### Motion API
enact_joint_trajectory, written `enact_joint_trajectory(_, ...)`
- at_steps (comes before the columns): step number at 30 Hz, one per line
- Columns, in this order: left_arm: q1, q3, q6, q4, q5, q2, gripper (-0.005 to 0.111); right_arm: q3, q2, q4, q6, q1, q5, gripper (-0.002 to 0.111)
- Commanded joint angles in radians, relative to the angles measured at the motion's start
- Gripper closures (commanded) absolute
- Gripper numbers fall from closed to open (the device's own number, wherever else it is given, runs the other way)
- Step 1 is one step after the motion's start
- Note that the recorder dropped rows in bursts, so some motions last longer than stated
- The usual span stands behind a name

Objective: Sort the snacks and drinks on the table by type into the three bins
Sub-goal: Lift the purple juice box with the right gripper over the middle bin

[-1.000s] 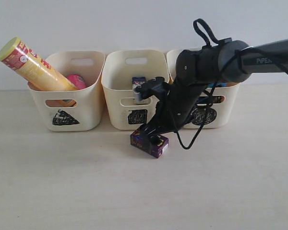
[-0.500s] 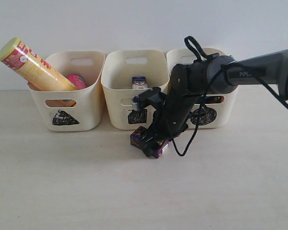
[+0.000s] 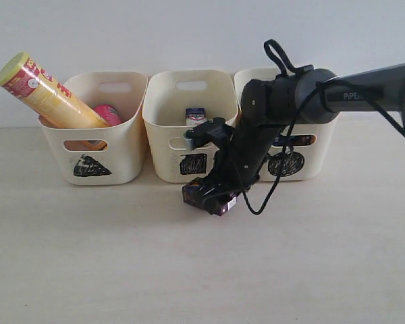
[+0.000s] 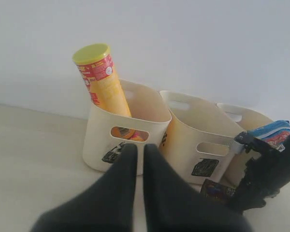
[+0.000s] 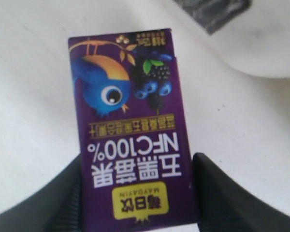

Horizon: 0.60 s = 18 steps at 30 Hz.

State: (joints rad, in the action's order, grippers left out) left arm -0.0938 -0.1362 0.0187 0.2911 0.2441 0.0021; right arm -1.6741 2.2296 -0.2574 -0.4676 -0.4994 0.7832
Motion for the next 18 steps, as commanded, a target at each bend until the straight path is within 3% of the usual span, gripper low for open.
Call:
enact_joint_trajectory(1, 0.003, 0.005, -0.003, 0.012, -0.009, -0.002, 0.102, -0.003, -0.082, -0.025, -0.019, 0.002, 0.023, 0.108)
enact_joint_trajectory(12, 0.003, 0.005, -0.003, 0.012, -0.009, -0.002, 0.102, -0.003, -0.241, -0.036, -0.021, 0.002, 0.07, 0.108)
enact_joint_trajectory(18, 0.003, 0.005, -0.003, 0.012, -0.009, -0.002, 0.102, -0.003, -0.28, -0.04, -0.021, 0.002, -0.062, 0.108)
